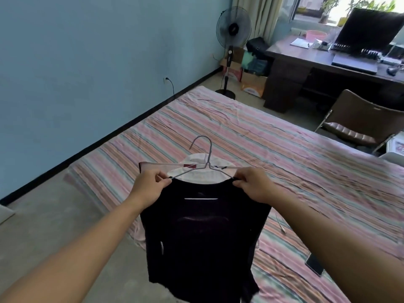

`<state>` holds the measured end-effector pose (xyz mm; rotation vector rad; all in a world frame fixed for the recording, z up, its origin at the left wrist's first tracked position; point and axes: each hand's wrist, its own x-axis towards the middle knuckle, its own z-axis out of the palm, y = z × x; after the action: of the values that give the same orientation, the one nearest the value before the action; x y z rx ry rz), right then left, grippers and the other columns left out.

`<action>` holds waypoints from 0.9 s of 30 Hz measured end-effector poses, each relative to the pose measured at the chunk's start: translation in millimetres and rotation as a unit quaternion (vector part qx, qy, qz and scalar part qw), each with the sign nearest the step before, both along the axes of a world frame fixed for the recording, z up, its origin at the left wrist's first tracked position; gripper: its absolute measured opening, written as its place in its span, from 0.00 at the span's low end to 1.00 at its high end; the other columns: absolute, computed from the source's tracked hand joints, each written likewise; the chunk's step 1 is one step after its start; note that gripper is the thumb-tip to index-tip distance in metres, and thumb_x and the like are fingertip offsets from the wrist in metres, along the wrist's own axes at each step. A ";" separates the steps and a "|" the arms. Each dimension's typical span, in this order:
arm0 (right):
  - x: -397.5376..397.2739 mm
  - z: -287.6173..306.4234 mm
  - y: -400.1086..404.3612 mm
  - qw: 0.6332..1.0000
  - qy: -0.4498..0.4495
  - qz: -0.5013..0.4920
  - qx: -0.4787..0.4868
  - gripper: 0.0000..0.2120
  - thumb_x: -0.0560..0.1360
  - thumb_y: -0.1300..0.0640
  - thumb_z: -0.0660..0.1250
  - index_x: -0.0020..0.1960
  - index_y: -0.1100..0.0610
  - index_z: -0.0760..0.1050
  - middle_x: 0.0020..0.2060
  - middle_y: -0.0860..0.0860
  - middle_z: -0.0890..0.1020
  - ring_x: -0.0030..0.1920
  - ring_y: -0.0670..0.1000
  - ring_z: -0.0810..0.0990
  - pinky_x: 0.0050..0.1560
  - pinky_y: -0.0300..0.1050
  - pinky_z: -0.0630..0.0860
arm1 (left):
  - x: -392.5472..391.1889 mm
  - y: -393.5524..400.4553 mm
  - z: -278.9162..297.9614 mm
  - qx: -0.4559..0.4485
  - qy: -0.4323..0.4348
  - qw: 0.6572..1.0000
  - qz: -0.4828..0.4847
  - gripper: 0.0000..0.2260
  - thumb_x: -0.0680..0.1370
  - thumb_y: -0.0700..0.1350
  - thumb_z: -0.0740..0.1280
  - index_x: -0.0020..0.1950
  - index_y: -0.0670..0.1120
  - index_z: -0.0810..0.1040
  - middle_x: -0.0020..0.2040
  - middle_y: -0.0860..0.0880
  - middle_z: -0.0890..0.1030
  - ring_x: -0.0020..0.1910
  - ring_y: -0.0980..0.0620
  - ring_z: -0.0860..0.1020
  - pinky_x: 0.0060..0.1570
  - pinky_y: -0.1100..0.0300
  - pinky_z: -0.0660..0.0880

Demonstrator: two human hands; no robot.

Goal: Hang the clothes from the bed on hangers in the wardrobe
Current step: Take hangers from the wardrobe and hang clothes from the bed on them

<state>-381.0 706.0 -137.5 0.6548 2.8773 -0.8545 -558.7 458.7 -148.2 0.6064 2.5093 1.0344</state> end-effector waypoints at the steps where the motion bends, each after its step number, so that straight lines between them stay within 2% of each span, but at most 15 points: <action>1: -6.9 -9.8 7.5 1.000 0.000 -0.008 -0.006 0.07 0.79 0.57 0.68 0.42 0.54 0.76 0.39 0.49 0.78 0.42 0.51 0.76 0.43 0.44 0.66 | -6.2 8.8 -8.7 -0.008 0.000 1.000 -0.001 0.05 0.76 0.45 0.72 0.42 0.47 0.80 0.39 0.47 0.80 0.38 0.50 0.78 0.35 0.62 0.70; 4: -29.0 -39.4 28.1 0.999 -0.012 -0.024 -0.023 0.06 0.78 0.58 0.69 0.42 0.55 0.79 0.38 0.49 0.79 0.43 0.51 0.76 0.44 0.43 0.66 | -23.4 29.8 -36.4 -0.017 -0.010 1.000 0.007 0.04 0.76 0.44 0.72 0.43 0.45 0.81 0.38 0.47 0.81 0.38 0.50 0.78 0.36 0.62 0.72; 8: -57.0 -78.5 50.8 0.998 -0.027 -0.037 -0.041 0.07 0.79 0.58 0.67 0.42 0.53 0.75 0.38 0.48 0.76 0.42 0.51 0.74 0.42 0.44 0.65 | -45.4 55.0 -74.0 -0.036 -0.006 0.999 0.004 0.03 0.77 0.44 0.71 0.47 0.45 0.79 0.39 0.48 0.80 0.39 0.49 0.77 0.37 0.63 0.70; 11: -75.5 -103.4 68.0 0.995 -0.013 -0.079 -0.050 0.06 0.79 0.59 0.67 0.44 0.57 0.79 0.39 0.49 0.79 0.43 0.51 0.75 0.43 0.44 0.67 | -60.1 72.8 -98.9 -0.068 -0.011 0.997 -0.043 0.11 0.78 0.42 0.69 0.59 0.50 0.74 0.48 0.49 0.79 0.46 0.50 0.77 0.45 0.57 0.72; 13: -88.1 -124.3 83.1 0.990 0.002 -0.118 -0.075 0.06 0.78 0.60 0.68 0.43 0.57 0.81 0.39 0.50 0.81 0.42 0.52 0.77 0.42 0.44 0.67 | -70.9 87.1 -119.3 -0.077 -0.017 0.995 -0.064 0.16 0.78 0.38 0.67 0.64 0.50 0.72 0.56 0.48 0.79 0.52 0.48 0.78 0.51 0.55 0.73; 16: -104.7 -153.9 99.0 0.983 0.008 -0.155 -0.094 0.06 0.78 0.61 0.67 0.43 0.59 0.80 0.39 0.53 0.83 0.43 0.54 0.79 0.43 0.46 0.70 | -83.9 106.0 -146.0 -0.089 0.003 0.995 -0.054 0.17 0.79 0.36 0.65 0.66 0.49 0.69 0.61 0.47 0.77 0.55 0.46 0.78 0.51 0.54 0.73; 19: -125.7 -180.8 107.5 0.973 0.026 -0.201 -0.110 0.04 0.78 0.61 0.67 0.50 0.57 0.81 0.43 0.50 0.82 0.45 0.51 0.78 0.45 0.44 0.69 | -97.6 123.2 -173.9 -0.098 0.038 0.993 -0.054 0.16 0.79 0.39 0.65 0.66 0.48 0.70 0.62 0.47 0.78 0.57 0.46 0.77 0.50 0.56 0.71; 22: -150.2 -209.4 112.9 0.964 0.033 -0.234 -0.126 0.05 0.79 0.60 0.66 0.54 0.55 0.78 0.45 0.49 0.81 0.47 0.51 0.77 0.47 0.43 0.68 | -114.1 137.5 -201.0 -0.113 0.053 0.990 -0.059 0.20 0.77 0.45 0.70 0.68 0.48 0.70 0.62 0.47 0.77 0.60 0.45 0.75 0.58 0.52 0.72; 25: -168.4 -240.4 114.3 0.959 0.026 -0.244 -0.139 0.04 0.80 0.60 0.65 0.53 0.55 0.77 0.46 0.51 0.81 0.46 0.52 0.77 0.45 0.45 0.69 | -131.5 145.7 -231.1 -0.183 0.088 0.975 -0.091 0.28 0.73 0.52 0.73 0.71 0.51 0.67 0.66 0.49 0.74 0.65 0.46 0.71 0.65 0.50 0.66; 27: -175.8 -260.1 113.3 0.957 0.032 -0.249 -0.149 0.04 0.81 0.61 0.64 0.54 0.56 0.77 0.46 0.51 0.81 0.46 0.53 0.78 0.45 0.47 0.72 | -140.5 150.3 -247.2 -0.244 0.127 0.955 -0.114 0.30 0.74 0.54 0.71 0.73 0.53 0.64 0.67 0.50 0.71 0.66 0.47 0.67 0.64 0.53 0.60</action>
<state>-556.8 819.3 -397.7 1.3574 2.5761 -1.3500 -699.1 609.0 -395.4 0.8853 2.6836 0.2442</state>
